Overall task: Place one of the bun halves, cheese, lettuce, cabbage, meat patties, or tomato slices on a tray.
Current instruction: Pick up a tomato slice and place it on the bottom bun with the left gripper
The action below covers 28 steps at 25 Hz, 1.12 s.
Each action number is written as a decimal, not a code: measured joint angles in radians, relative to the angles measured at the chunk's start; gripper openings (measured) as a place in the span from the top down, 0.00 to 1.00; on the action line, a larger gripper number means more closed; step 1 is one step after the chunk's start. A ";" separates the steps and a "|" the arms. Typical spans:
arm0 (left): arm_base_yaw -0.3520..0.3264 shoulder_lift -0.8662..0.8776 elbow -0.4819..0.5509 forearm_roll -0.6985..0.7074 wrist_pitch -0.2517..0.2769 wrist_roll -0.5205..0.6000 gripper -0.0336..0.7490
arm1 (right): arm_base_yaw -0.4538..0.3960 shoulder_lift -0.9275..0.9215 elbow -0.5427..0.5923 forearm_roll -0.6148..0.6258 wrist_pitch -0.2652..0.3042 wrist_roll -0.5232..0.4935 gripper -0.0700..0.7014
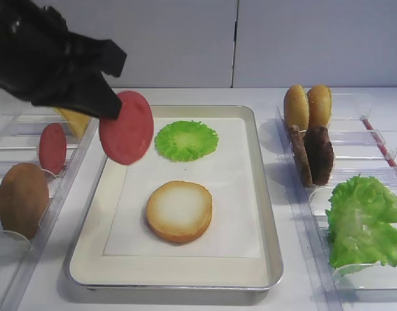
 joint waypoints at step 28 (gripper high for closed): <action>0.233 0.375 0.366 -1.162 0.102 0.969 0.88 | 0.000 0.000 0.000 -0.004 0.000 0.007 0.19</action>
